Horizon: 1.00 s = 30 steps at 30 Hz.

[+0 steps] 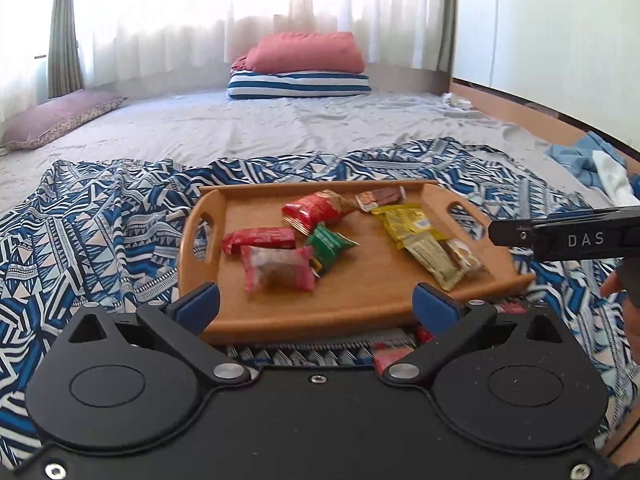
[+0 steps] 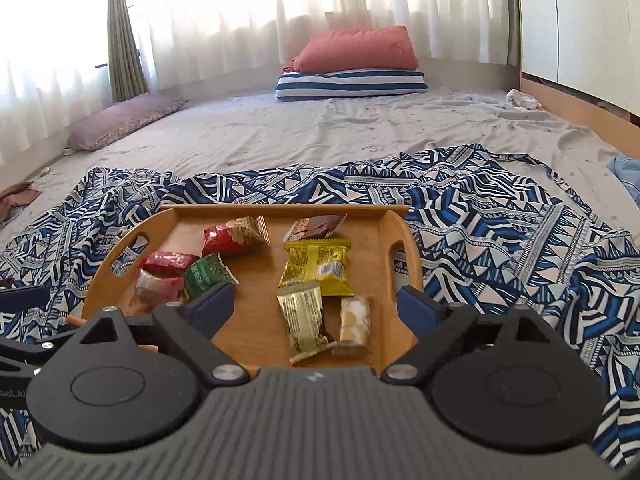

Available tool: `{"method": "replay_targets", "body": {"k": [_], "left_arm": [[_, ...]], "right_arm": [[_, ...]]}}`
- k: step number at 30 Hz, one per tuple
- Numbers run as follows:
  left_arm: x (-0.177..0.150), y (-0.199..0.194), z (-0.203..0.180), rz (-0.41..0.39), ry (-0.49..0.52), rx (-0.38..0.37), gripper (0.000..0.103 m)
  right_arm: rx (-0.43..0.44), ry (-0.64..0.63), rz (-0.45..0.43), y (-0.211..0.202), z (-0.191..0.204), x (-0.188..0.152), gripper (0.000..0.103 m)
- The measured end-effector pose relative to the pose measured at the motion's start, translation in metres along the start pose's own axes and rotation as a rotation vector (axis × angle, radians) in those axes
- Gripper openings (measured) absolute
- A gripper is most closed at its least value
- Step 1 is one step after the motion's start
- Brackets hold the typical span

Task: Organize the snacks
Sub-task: 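Move the left tool to the Biscoff packet and grasp it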

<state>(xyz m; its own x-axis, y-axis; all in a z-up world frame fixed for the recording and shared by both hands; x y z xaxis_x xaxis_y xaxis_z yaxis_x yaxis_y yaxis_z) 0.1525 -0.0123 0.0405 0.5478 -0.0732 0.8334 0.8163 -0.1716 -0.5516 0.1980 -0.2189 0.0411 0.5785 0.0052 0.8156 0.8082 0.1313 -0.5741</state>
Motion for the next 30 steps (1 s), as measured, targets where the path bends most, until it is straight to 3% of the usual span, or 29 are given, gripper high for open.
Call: {"method": "replay_targets", "body": {"k": [6, 15, 20, 25, 30], "left_arm": [[-0.025, -0.019, -0.021, -0.013, 0.052, -0.034, 0.103], [-0.059, -0.018, -0.019, 0.067, -0.023, -0.05, 0.103], [-0.072, -0.025, -0.02, 0.071, -0.028, -0.071, 0.102], [-0.08, -0.025, -0.027, 0.093, -0.044, -0.109, 0.074], [-0.082, -0.018, -0.035, 0.102, -0.051, -0.124, 0.073]], "right_arm": [[-0.018, -0.042, -0.003, -0.02, -0.012, -0.03, 0.103], [-0.032, -0.073, 0.01, -0.024, -0.018, -0.062, 0.103], [-0.025, -0.098, 0.02, -0.023, -0.014, -0.077, 0.103], [-0.035, -0.143, 0.026, -0.02, -0.008, -0.096, 0.103], [-0.011, -0.121, 0.012, -0.02, -0.006, -0.11, 0.103]]}}
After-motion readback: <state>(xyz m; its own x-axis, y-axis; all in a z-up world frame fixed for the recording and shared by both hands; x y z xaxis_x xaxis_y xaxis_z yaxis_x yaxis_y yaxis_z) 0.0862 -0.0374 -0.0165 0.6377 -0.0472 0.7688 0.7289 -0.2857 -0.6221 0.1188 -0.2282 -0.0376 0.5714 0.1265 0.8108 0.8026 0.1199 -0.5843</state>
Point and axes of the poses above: each gripper's, at about its wrist camera, not at the fingertips, and y roughly the way its jaws point, z to its left, x to its top, the point moved 6 cm from there along y, roughly the way its jaws point, and after that the axes turned 2 degrees about -x, right-handed, at the moved point
